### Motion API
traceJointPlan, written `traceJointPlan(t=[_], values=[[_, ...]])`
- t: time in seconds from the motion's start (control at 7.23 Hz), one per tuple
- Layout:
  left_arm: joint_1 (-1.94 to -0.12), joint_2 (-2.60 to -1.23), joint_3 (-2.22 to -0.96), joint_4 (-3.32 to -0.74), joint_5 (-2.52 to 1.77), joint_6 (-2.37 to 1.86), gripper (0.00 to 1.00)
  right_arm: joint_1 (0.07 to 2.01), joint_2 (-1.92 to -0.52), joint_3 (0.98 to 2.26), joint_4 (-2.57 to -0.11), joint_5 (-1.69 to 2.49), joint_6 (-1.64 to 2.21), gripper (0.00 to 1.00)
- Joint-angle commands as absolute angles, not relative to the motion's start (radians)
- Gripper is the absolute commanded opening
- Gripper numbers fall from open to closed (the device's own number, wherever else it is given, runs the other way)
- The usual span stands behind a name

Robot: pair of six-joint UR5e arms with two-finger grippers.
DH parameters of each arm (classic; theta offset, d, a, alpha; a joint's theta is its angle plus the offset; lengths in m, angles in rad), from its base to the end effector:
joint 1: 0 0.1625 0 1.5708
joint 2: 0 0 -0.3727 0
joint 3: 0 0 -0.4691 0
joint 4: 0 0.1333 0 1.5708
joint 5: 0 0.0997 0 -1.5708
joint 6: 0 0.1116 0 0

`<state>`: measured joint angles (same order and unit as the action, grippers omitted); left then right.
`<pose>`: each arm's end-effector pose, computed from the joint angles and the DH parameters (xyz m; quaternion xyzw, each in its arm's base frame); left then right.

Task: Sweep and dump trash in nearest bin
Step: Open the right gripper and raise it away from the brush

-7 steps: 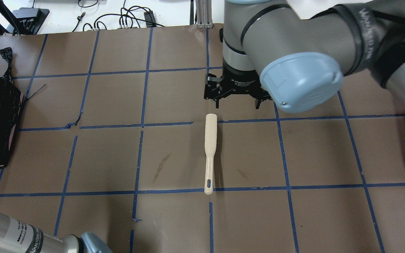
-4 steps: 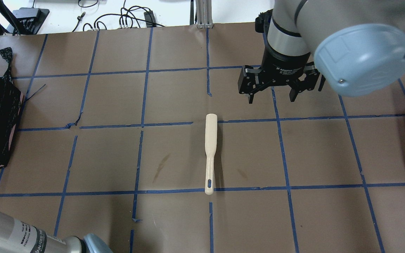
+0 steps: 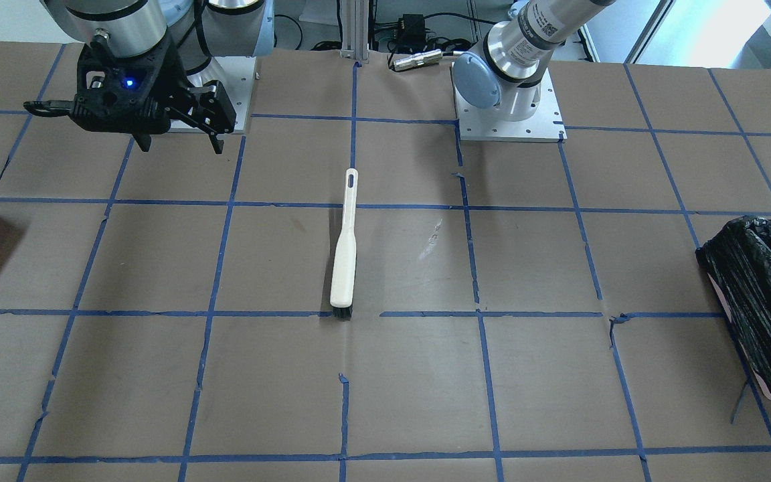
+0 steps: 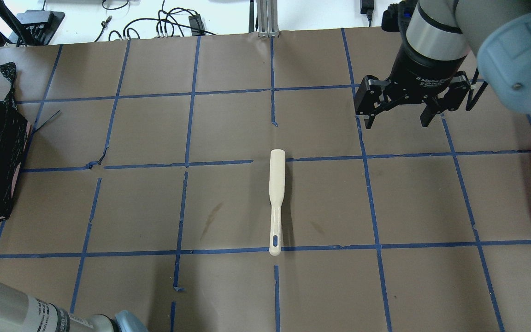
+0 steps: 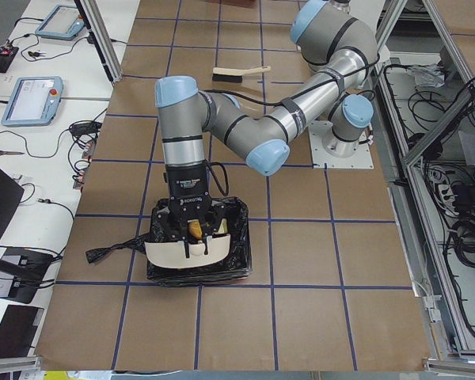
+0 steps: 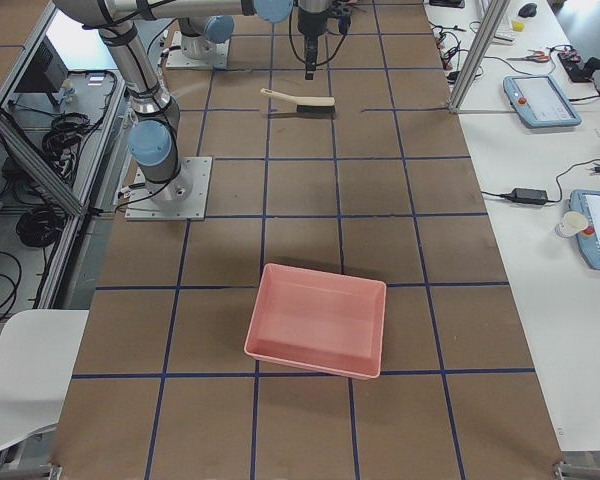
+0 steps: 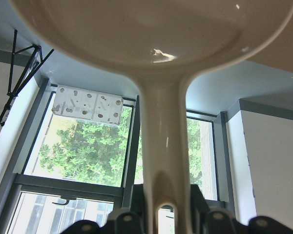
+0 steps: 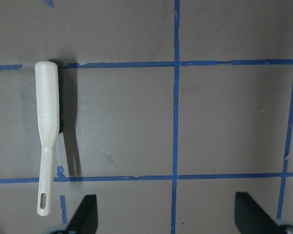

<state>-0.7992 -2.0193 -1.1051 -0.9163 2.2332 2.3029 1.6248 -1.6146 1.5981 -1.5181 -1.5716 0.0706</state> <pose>0.4860 -0.5923 0.4996 0.5415 0.7179 0.2964 0.3218 0.1626 -0.5403 0.4274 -0.0083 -0.9998 -0.0180 0.0015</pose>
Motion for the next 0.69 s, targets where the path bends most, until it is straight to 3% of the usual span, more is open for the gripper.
traceJointPlan(t=[0.0,0.55], values=[[-0.903,-1.987,-1.111,-0.942,2.230,2.228,0.00,1.605,-1.615,1.598,-1.526,-1.571,0.057,0.99],[-0.995,-1.985,-1.111,-1.164,2.093,1.871,0.00,1.569,-1.612,1.563,-1.523,-1.559,0.032,1.00]])
